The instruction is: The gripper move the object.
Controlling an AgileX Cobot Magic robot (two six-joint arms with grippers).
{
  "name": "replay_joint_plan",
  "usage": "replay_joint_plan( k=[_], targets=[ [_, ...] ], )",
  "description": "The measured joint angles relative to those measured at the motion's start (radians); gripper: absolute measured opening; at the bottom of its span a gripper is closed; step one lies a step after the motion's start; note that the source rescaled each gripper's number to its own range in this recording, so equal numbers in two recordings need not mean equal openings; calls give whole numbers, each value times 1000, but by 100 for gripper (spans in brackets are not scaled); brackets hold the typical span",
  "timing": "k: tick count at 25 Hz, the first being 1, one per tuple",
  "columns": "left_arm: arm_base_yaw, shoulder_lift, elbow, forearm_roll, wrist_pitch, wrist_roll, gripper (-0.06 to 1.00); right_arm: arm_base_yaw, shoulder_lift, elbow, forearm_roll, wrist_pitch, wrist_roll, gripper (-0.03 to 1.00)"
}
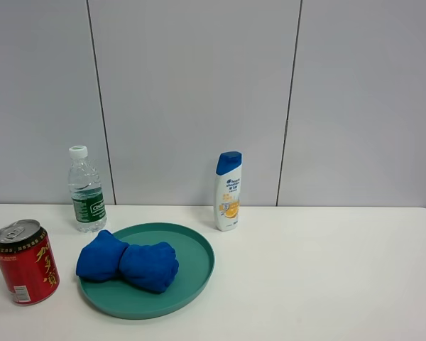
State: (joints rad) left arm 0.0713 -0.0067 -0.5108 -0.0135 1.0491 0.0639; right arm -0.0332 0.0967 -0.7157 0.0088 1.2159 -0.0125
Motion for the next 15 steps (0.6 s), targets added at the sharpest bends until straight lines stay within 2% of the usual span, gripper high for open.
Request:
replay_joint_plan(
  k=[5, 15],
  targets=[
    [0, 0, 0, 0, 0, 0, 100, 0, -95, 163, 10, -9, 12, 99],
    [0, 0, 0, 0, 0, 0, 100, 0, -99, 212, 32, -142, 41, 98]
  ],
)
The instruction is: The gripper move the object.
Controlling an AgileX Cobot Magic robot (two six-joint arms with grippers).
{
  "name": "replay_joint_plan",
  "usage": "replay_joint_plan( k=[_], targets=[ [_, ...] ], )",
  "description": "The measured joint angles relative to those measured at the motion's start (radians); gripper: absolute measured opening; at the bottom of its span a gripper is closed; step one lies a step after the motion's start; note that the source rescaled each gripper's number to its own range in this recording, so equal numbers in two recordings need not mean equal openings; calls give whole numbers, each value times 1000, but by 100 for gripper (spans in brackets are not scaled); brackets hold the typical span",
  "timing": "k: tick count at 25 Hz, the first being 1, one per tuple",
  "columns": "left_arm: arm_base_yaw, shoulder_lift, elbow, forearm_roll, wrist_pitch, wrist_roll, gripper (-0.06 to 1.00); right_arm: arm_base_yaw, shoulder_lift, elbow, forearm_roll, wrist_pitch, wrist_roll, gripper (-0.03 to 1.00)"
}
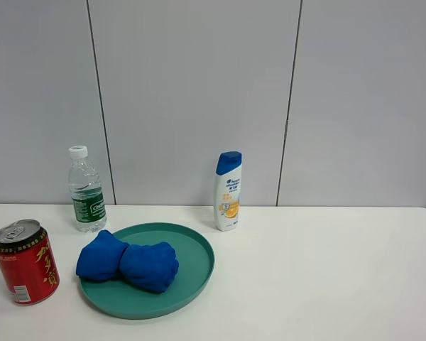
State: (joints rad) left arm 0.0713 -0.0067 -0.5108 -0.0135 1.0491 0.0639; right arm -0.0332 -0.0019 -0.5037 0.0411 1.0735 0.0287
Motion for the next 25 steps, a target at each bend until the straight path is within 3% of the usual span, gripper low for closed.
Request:
replay_joint_plan(
  k=[25],
  targets=[
    [-29, 0, 0, 0, 0, 0, 100, 0, 0, 0, 9, -15, 10, 98]
  ],
)
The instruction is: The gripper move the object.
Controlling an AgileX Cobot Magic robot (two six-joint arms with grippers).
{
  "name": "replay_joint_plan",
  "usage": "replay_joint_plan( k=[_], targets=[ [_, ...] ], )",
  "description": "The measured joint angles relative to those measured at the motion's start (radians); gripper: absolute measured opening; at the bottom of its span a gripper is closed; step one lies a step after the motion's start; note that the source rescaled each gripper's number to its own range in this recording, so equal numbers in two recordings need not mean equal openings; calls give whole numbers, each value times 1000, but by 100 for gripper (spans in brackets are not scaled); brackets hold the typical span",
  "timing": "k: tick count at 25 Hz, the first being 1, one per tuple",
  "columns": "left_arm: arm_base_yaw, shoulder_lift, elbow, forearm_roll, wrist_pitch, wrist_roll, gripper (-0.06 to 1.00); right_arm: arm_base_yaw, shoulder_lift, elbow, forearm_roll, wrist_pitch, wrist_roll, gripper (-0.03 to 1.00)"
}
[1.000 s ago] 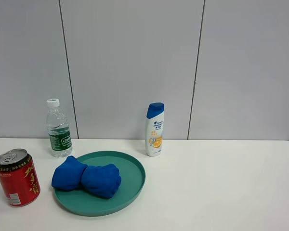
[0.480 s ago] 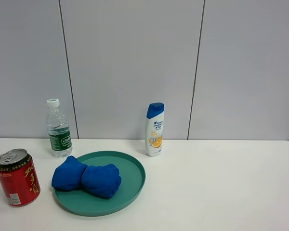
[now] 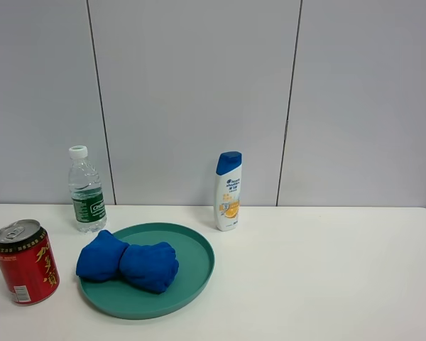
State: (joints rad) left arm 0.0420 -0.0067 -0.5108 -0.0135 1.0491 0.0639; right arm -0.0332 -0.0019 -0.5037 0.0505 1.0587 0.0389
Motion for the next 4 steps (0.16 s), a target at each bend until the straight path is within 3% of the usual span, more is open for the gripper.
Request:
replay_joint_plan(
  k=[4],
  targets=[
    [-1, 0, 0, 0, 0, 0, 100, 0, 0, 0, 0, 0, 0, 98]
  ],
)
